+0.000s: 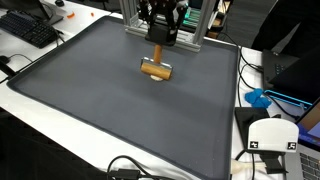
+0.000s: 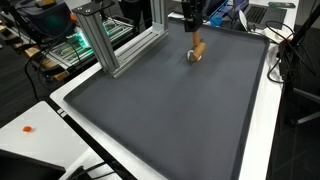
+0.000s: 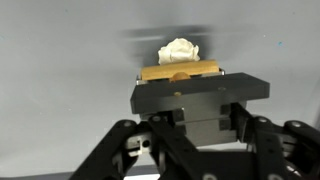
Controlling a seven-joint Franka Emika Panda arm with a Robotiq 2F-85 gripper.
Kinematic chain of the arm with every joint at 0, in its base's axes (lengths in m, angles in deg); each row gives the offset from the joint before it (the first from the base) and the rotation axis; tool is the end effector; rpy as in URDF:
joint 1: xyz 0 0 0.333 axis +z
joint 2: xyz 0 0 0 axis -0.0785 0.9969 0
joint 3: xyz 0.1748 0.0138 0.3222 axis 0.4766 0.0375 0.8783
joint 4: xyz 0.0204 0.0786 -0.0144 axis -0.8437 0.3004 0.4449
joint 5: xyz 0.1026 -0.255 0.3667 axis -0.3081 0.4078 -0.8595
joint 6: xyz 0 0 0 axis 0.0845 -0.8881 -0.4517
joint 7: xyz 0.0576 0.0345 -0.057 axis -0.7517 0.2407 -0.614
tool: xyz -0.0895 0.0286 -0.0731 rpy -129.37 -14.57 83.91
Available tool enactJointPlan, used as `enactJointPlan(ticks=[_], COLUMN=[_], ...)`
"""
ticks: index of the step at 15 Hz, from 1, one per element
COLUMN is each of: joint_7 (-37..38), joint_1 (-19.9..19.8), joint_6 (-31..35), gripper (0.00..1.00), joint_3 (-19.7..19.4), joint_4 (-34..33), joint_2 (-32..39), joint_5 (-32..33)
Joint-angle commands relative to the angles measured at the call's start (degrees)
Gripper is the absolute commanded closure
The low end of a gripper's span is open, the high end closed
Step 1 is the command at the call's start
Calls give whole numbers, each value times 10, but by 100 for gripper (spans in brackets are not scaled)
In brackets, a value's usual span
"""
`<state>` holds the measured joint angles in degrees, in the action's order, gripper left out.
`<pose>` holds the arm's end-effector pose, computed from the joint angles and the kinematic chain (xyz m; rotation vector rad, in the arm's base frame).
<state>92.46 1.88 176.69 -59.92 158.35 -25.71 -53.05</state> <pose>0.5744 0.1543 0.3463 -3.1020 0.0138 -0.3343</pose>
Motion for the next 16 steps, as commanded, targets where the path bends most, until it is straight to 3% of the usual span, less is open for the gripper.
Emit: enactJointPlan(ticks=[1, 8, 16], joint_7=[-2, -9, -14], joint_1=[6, 8, 10], joint_6=[-42, -125, -121], gripper=[65, 65, 65], joint_3=[-8, -6, -4], joint_4=[-4, -23, -18], joint_2=[0, -6, -6], joint_5=[3, -6, -12])
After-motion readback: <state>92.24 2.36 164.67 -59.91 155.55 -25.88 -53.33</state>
